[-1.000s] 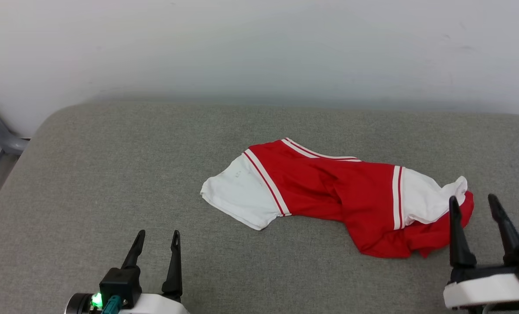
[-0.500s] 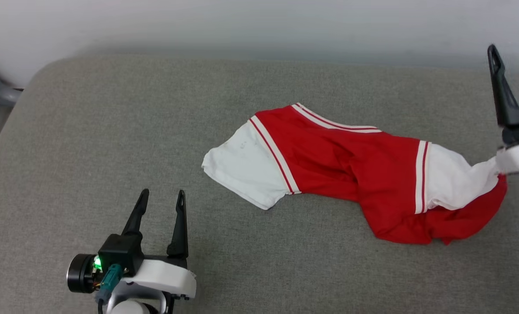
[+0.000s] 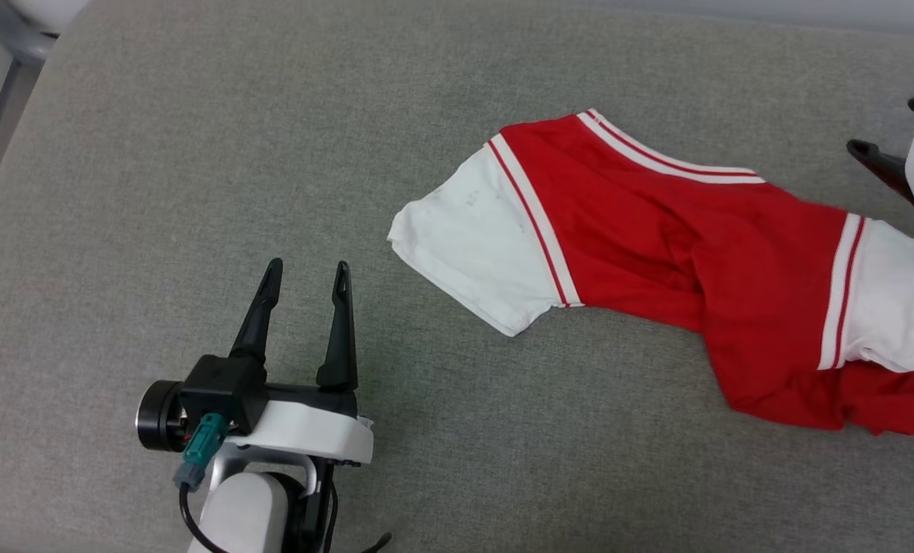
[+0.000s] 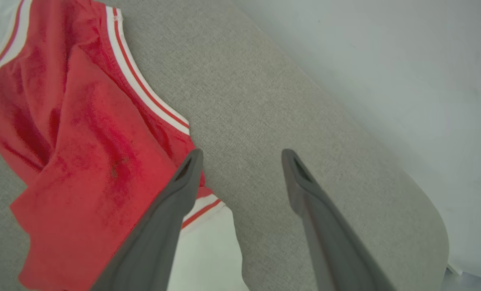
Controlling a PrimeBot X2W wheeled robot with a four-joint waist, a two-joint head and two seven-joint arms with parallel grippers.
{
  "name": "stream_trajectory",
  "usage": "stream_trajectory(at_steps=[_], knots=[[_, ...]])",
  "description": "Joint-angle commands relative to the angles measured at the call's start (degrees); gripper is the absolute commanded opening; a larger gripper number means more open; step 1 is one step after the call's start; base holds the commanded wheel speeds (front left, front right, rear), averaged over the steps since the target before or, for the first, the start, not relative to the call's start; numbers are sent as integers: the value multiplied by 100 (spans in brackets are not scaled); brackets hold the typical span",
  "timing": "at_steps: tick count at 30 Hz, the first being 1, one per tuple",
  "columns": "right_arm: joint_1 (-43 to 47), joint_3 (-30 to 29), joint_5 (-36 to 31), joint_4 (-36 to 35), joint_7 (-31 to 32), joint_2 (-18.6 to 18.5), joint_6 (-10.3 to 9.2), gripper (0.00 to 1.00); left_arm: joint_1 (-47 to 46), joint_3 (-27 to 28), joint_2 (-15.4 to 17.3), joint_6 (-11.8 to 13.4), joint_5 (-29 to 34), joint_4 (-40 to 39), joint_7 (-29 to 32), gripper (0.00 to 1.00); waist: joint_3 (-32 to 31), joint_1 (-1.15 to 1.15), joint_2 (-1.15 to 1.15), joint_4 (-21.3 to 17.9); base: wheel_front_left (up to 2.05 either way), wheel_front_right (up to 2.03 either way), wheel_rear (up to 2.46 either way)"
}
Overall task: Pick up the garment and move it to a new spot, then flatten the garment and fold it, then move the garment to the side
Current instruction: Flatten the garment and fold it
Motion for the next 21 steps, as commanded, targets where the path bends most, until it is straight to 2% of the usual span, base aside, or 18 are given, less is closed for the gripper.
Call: stream_trajectory(at_steps=[1,3,8,15,20,21], knots=[[-214,145,221,81,412,-127,-8,100,-118,-49,-5,30,-50,-17,-15,100,254,-1,0,200,0,0,0],[-395,373,375,118,921,-237,-7,100,-187,-122,-6,63,-102,-32,-15,100,380,-1,0,284,0,0,0],[-545,680,603,316,1455,-219,-7,100,-323,-282,-8,155,-228,-66,-15,100,678,-1,0,450,0,0,0],[-119,1522,653,430,1551,-241,-2,100,-435,-388,-5,244,-326,-20,-15,100,843,-1,0,572,0,0,0],[119,1832,916,475,1214,-185,26,100,-399,-353,-6,288,-324,60,-15,100,739,-1,0,524,0,0,0],[88,1867,902,449,1076,-196,27,36,-373,-337,-6,286,-321,72,-15,100,700,-1,0,504,0,0,0]])
